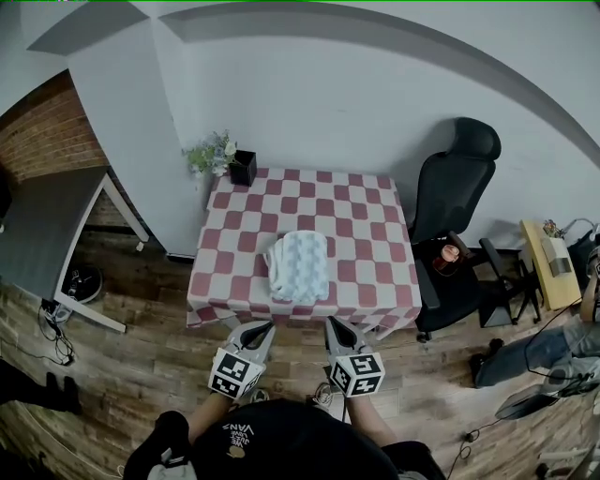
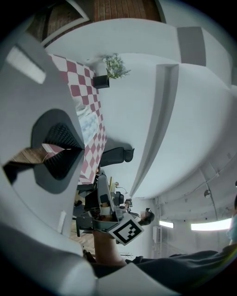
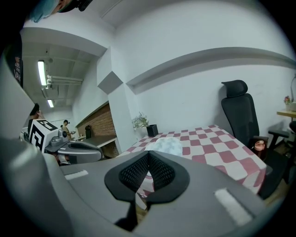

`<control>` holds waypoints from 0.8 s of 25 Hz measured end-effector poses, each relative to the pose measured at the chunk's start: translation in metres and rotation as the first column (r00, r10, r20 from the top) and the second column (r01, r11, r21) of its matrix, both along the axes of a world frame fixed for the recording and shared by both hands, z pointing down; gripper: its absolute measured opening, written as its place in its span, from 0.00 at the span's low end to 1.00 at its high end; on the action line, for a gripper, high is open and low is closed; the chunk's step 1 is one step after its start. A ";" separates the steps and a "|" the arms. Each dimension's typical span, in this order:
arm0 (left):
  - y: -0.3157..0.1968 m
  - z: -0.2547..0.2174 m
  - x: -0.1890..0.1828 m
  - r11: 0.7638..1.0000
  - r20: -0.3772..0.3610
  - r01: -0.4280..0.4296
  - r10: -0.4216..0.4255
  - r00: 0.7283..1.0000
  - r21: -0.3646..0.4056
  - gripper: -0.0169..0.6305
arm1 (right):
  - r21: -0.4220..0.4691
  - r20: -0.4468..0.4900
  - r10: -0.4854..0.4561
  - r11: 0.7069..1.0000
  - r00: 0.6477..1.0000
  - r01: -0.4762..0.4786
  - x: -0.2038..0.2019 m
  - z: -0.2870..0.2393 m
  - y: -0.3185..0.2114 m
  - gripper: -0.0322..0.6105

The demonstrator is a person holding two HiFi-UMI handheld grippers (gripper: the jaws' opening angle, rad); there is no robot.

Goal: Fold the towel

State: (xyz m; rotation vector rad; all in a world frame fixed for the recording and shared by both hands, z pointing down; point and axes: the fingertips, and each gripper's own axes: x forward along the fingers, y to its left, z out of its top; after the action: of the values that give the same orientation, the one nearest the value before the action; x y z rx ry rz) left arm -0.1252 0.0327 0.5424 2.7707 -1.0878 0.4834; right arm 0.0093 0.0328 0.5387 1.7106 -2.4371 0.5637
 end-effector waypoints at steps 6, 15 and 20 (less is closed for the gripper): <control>0.003 0.007 -0.029 0.999 0.002 -0.032 0.032 0.999 0.007 0.03 | 0.007 -0.015 0.055 0.998 0.998 -0.055 -0.020 0.000 0.003 0.06; 0.001 0.007 -0.058 0.999 0.034 -0.044 0.044 0.998 0.017 0.03 | 0.005 -0.042 0.105 0.994 0.994 -0.105 -0.037 -0.003 0.011 0.06; 0.002 0.003 -0.057 0.996 0.023 -0.070 0.069 0.997 0.047 0.03 | 0.005 -0.044 0.120 0.993 0.992 -0.120 -0.038 -0.003 0.015 0.06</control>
State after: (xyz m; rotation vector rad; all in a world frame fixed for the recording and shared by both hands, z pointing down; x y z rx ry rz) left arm -0.1824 0.0348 0.5458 2.8596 -1.0240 0.5020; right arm -0.0284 0.0473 0.5353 1.8603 -2.3183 0.5304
